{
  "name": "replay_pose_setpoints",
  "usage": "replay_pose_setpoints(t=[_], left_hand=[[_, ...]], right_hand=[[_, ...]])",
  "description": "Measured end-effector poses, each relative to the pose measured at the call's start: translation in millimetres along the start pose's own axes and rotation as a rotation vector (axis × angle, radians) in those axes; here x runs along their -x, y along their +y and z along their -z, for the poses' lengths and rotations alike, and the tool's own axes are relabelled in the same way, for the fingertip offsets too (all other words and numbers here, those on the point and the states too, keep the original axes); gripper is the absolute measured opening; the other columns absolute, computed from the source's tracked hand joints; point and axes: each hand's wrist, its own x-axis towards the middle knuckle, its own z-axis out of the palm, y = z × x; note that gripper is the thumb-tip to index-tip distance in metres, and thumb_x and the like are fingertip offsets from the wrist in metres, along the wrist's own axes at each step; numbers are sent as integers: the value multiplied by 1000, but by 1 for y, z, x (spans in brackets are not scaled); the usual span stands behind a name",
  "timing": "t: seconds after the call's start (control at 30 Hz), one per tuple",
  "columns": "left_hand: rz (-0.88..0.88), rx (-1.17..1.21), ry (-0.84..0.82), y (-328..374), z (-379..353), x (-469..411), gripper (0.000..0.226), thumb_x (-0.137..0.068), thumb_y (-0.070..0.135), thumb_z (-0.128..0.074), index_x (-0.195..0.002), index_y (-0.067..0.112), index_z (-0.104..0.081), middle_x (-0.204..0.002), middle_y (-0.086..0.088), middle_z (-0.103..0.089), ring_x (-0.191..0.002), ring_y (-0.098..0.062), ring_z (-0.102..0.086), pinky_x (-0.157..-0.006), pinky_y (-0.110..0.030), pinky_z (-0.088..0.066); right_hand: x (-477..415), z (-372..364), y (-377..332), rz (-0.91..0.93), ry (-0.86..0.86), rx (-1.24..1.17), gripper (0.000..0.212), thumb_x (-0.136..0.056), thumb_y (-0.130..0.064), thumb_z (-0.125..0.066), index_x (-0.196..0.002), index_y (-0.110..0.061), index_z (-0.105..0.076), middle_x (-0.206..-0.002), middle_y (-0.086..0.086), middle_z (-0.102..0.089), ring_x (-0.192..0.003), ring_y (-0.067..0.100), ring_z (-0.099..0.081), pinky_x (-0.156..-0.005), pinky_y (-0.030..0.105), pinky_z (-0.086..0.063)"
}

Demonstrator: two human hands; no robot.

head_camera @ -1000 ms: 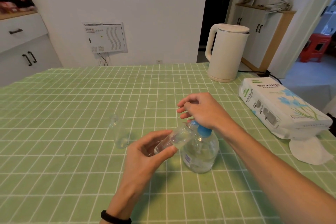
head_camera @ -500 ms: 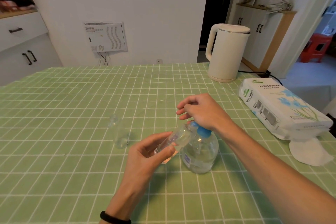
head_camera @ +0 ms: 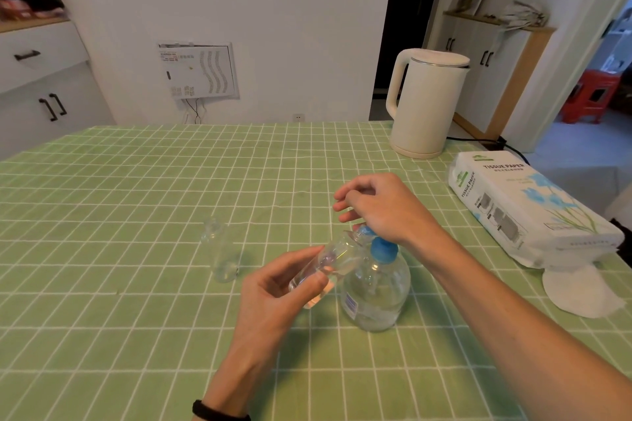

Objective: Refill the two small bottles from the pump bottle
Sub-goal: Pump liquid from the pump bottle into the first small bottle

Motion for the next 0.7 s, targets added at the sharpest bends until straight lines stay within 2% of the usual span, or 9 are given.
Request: replay_pose_setpoints(t=[0.2,0.33,0.5,0.7], left_hand=[[26,31,24,-5,4,-2,40,-73,30,-87,-113,25,-83,-118,-5,-82,-110,-20,-78,-82,-24,-62],[17,31,20,-6,5,-1,38,-73,30,-88,-110,25,-83,-117,-6,-82,-112,-22,-78,-82,-24,-62],[0,23,31,-4,2,1,36,-73,30,-88,-108,27,-83,-113,-5,-83,-103,-20,-80,-77,-23,-61],[-10,28,41,-3,0,1,36,-71,29,-87,-107,27,-84,-112,-6,-84,-98,-15,-80,-75,-21,-61]], right_hand=[[1,-5,5,-49,-19,-19,25,-104,-8,-53,-99,-14,-77,-96,1,-81,-86,18,-80,-86,39,-65],[2,-4,5,-33,-5,2,25,-104,-11,-53,-98,-18,-76,-95,-2,-80,-84,14,-80,-83,36,-65],[-1,-1,2,13,3,27,22,-104,-15,-55,-97,-23,-74,-94,-7,-80,-82,9,-79,-73,28,-61],[-3,-1,4,5,1,-19,25,-103,-12,-55,-92,-23,-75,-92,-6,-81,-80,11,-80,-79,34,-64]])
